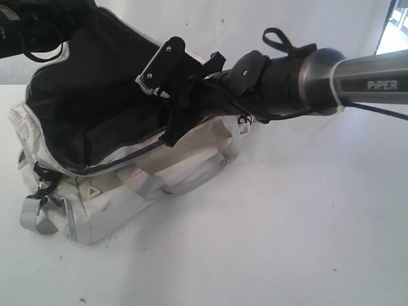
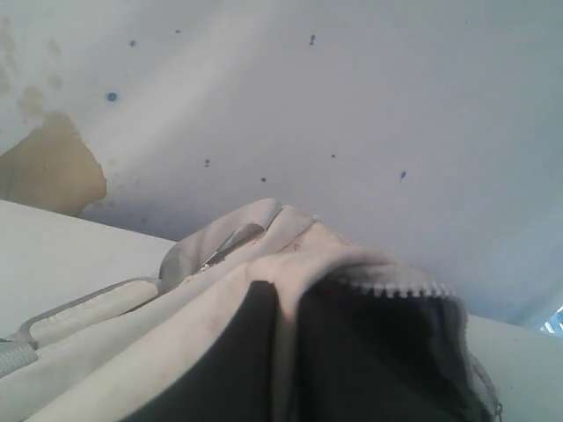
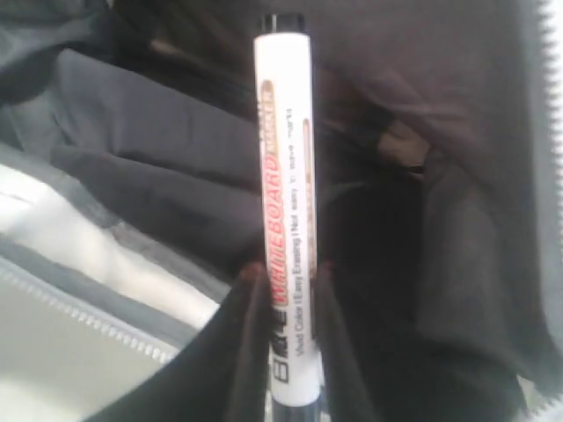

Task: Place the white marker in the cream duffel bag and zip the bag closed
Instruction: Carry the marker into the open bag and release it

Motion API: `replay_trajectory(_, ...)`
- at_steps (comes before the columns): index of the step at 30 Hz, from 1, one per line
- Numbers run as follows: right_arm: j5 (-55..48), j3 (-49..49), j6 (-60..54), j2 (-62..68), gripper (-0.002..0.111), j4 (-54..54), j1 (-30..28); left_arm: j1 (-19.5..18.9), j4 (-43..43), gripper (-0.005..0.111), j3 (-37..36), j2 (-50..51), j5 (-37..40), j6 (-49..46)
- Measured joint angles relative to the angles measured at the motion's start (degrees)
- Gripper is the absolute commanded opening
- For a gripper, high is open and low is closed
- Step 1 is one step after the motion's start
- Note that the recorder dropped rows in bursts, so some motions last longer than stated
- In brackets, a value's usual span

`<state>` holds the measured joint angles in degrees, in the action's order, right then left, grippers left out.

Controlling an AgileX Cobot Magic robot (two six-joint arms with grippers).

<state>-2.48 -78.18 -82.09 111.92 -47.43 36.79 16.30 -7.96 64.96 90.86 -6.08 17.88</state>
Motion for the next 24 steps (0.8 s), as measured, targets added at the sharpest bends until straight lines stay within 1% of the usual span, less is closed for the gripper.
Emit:
replay_trajectory(3,2.82,-2.95,-1.48,3.74,0.0,0.0,1.58,0.0,0.0,0.0,0.0,0.0,-0.25,0.0)
replay_trajectory(6,3.36,-6.36,-3.98,6.52,0.0,0.0,1.95,0.0,0.0,0.0,0.0,0.0,-0.58,0.0)
replay_trajectory(12,3.84,-13.73,-18.75,14.16,0.001,0.0,2.08,0.0,0.0,0.0,0.0,0.0,-0.82,0.0)
replay_trajectory(13,3.84,-14.41,-19.99,15.11,0.006,0.0,2.08,0.0,0.0,0.0,0.0,0.0,-0.82,0.0)
replay_trajectory(15,3.92,-15.87,-21.37,17.46,0.022,0.0,2.08,0.0,0.0,0.0,0.0,0.0,-0.68,0.0)
replay_trajectory(16,4.08,-15.99,-21.4,17.85,0.035,-0.15,2.08,0.0,0.0,0.0,0.0,0.0,-0.56,0.0)
replay_trajectory(17,4.22,-15.99,-21.4,18.15,0.044,-0.15,2.08,0.0,0.0,0.0,0.0,0.0,-0.33,0.0)
replay_trajectory(18,4.4,-15.99,-20.9,18.24,0.072,-0.15,2.08,0.0,0.0,0.0,0.0,0.0,-0.22,0.0)
replay_trajectory(19,6.98,-15.99,-18.41,18.24,0.085,-0.15,2.08,0.0,0.0,0.0,0.0,0.0,-0.21,0.0)
replay_trajectory(20,9.46,-16.08,-15.79,18.24,0.088,-0.27,2.08,0.0,0.0,0.0,0.0,0.0,-0.09,0.0)
replay_trajectory(21,11.96,-16.34,-11.48,18.24,0.088,-0.39,2.08,0.0,0.0,0.0,0.0,0.0,-0.01,0.0)
replay_trajectory(23,12.23,-16.42,-5.89,17.66,0.088,-0.4,2.2,0.0,0.0,0.0,0.0,0.0,-0.01,0.0)
replay_trajectory(24,12.23,-16.42,-0.24,16.67,0.088,-0.53,2.58,0.0,0.0,0.0,0.0,0.0,-0.01,0.0)
